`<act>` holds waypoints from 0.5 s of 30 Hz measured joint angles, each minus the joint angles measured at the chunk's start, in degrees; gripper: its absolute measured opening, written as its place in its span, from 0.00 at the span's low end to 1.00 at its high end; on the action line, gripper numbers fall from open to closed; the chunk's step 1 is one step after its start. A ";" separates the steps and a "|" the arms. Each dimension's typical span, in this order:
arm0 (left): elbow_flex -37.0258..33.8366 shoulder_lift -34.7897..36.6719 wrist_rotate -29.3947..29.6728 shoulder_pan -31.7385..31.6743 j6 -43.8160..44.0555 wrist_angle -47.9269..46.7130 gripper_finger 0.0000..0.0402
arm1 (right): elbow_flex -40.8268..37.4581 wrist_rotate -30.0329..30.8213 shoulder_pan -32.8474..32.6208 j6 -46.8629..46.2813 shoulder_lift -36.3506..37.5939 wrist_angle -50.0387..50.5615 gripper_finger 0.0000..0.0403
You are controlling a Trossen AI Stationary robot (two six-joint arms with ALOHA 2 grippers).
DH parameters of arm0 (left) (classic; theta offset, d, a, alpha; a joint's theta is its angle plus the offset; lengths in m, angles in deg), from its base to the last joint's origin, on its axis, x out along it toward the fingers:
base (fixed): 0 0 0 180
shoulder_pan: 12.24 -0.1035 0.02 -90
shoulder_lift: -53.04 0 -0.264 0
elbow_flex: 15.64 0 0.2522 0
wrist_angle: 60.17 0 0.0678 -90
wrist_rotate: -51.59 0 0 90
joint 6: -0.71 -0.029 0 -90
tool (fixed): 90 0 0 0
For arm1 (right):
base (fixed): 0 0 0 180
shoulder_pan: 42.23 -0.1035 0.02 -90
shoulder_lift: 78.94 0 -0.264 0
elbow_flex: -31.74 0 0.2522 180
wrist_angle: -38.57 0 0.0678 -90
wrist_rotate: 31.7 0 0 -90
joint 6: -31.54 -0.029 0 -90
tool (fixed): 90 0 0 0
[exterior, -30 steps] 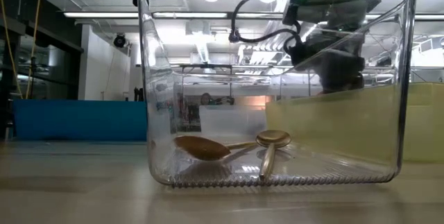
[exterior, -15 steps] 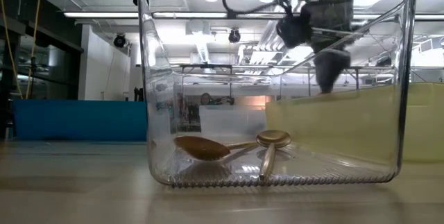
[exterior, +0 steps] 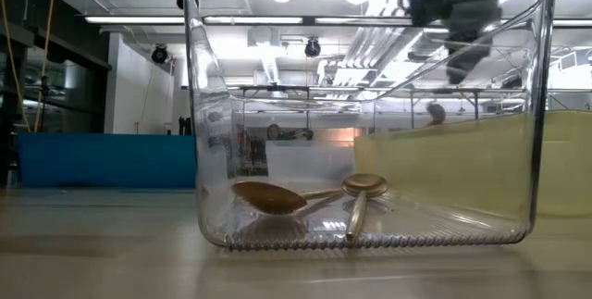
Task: Sort silverware by color (type)
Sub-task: Put the violet spoon into the white bin
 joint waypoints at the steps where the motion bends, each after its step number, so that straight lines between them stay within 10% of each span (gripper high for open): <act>1: 0.00 0.00 0.00 0.00 0.00 -0.30 0.19 | -1.80 0.00 0.00 -1.17 2.67 -1.40 0.41; 15: 0.00 0.00 0.00 0.00 -0.50 -0.50 0.19 | -23.72 7.38 0.02 -0.29 23.86 -58.74 0.41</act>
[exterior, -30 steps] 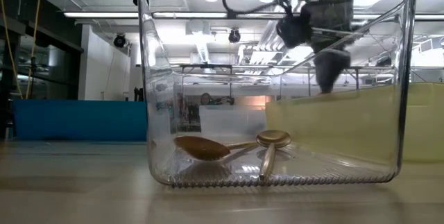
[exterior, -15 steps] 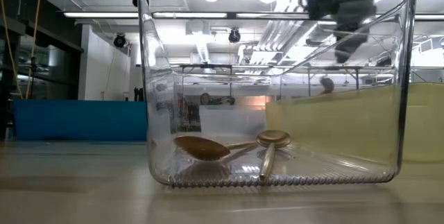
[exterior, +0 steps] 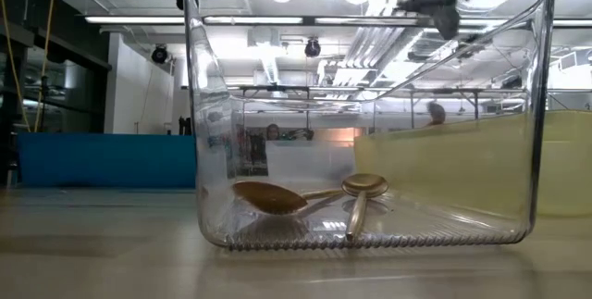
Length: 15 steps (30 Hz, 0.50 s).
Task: Sort silverware by color (type)
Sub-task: Put the violet spoon into the white bin
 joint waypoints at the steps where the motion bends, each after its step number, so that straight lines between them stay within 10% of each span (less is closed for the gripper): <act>1: 0.00 0.00 0.01 0.00 -0.51 0.02 0.19 | -0.22 0.26 0.00 1.84 -0.02 -3.09 0.41; 15: 0.00 0.00 0.04 0.00 -2.95 0.07 0.19 | -0.43 0.38 0.00 9.34 -0.11 -11.68 0.41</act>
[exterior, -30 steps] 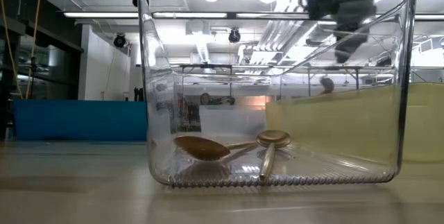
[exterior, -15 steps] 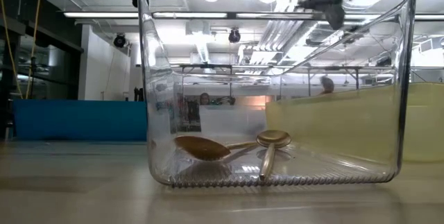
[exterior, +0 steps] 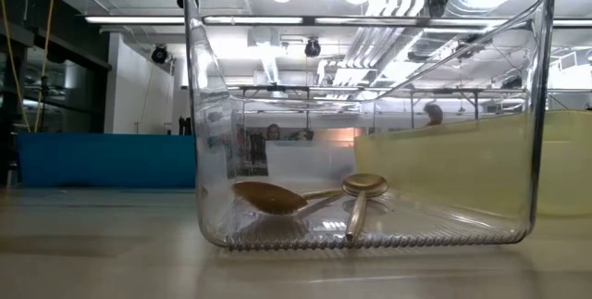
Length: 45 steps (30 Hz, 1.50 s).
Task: Sort silverware by color (type)
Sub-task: Put the violet spoon into the white bin
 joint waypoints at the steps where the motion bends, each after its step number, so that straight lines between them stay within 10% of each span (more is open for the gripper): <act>1: 0.00 0.00 0.01 0.00 0.01 0.00 0.19 | 0.00 0.00 0.00 0.00 0.00 -0.05 0.41; 12: 1.73 -4.54 8.67 -2.02 7.04 0.34 0.19 | 0.00 4.52 0.00 0.20 0.00 -0.03 0.41; 24: 26.98 -31.22 4.95 -30.89 3.45 -46.24 0.24 | 0.00 6.60 0.02 -4.50 -0.04 0.54 0.41; 45: 27.52 -55.85 9.68 -35.87 -1.49 -41.91 0.50 | 0.00 7.26 0.00 -10.82 -0.15 1.28 0.41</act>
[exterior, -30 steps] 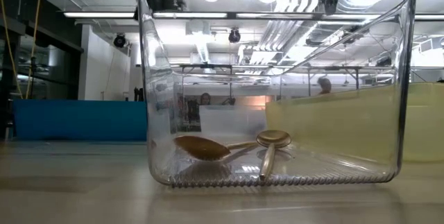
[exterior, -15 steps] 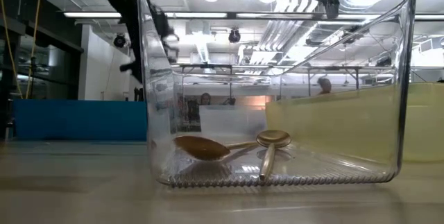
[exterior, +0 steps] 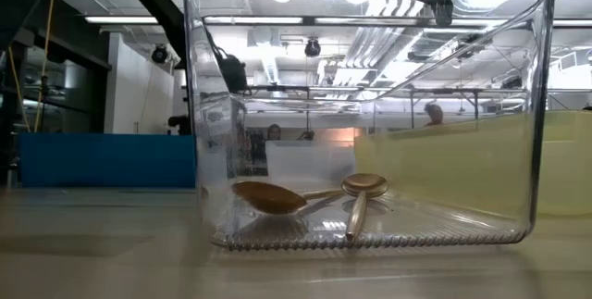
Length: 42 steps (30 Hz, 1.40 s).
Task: Sort silverware by color (type)
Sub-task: Put the violet spoon into the white bin
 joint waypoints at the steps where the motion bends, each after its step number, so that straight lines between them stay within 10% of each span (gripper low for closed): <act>1: 0.00 -0.58 0.67 0.00 0.19 0.57 0.50 | 0.00 0.01 0.00 0.00 0.00 0.00 0.41; 16: 0.17 -6.19 7.98 0.11 0.48 4.74 0.47 | 0.00 0.04 0.00 -5.20 0.00 0.04 0.41; 26: 0.08 -5.93 8.90 -0.11 -0.73 5.07 0.06 | 0.00 0.04 -0.01 -5.86 0.00 0.11 0.41; 30: 0.17 -4.99 6.67 0.30 1.15 2.92 0.04 | 0.00 0.04 -0.02 -5.85 0.00 0.38 0.41; 42: -0.15 11.74 1.22 3.44 2.67 -1.05 0.01 | 0.00 0.04 -0.01 -5.80 -0.02 2.85 0.41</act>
